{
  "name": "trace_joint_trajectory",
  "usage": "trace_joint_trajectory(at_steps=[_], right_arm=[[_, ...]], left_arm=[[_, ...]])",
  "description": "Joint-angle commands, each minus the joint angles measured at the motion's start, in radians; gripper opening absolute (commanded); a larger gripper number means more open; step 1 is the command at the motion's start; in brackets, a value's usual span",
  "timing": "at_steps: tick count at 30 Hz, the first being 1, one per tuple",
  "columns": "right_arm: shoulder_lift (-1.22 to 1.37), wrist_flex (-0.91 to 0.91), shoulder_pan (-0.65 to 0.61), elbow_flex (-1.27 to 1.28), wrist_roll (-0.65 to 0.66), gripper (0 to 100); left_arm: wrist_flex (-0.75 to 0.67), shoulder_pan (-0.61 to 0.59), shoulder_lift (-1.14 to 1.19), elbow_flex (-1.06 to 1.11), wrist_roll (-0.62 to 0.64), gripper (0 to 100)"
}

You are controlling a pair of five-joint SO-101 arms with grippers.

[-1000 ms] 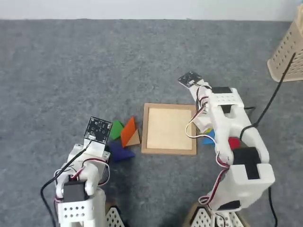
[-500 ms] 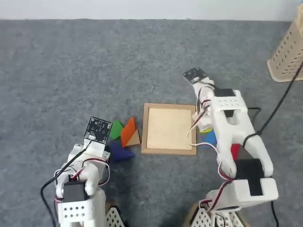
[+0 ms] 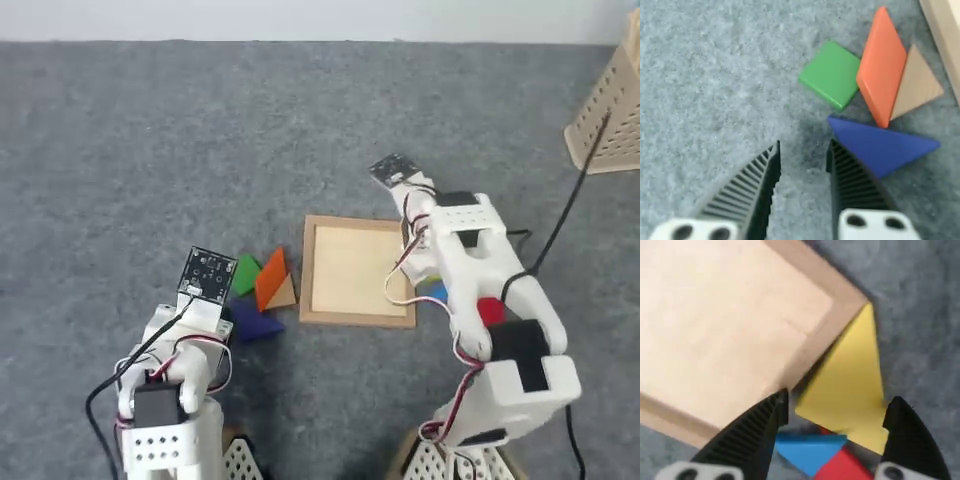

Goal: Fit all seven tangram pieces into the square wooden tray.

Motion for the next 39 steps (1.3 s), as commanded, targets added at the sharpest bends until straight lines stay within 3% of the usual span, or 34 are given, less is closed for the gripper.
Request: trace_joint_trajectory(at_steps=[1,9,18,23,29,36,39], right_arm=[[0.068,0.019,0.054,-0.074,0.014,31.4],[-0.004,0.045,0.054,-0.054,0.017,31.4],[0.081,0.045,0.079,-0.057,0.052,31.1],[0.079,0.045,0.085,-0.058,0.051,19.7],[0.079,0.047,0.094,-0.103,-0.037,15.9],[0.081,0.128,0.147,-0.256,-0.252,15.9],[0.045,0.209,0.156,-0.301,-0.224,16.1]], left_arm=[[0.005,0.003,-0.018,-0.005,-0.002,15],[0.005,0.003,-0.018,-0.005,-0.002,15],[0.005,0.003,-0.018,-0.005,-0.002,15],[0.005,0.003,-0.018,-0.005,-0.002,15],[0.005,0.003,-0.018,-0.005,-0.002,15],[0.005,0.003,-0.018,-0.005,-0.002,15],[0.005,0.003,-0.018,-0.005,-0.002,15]])
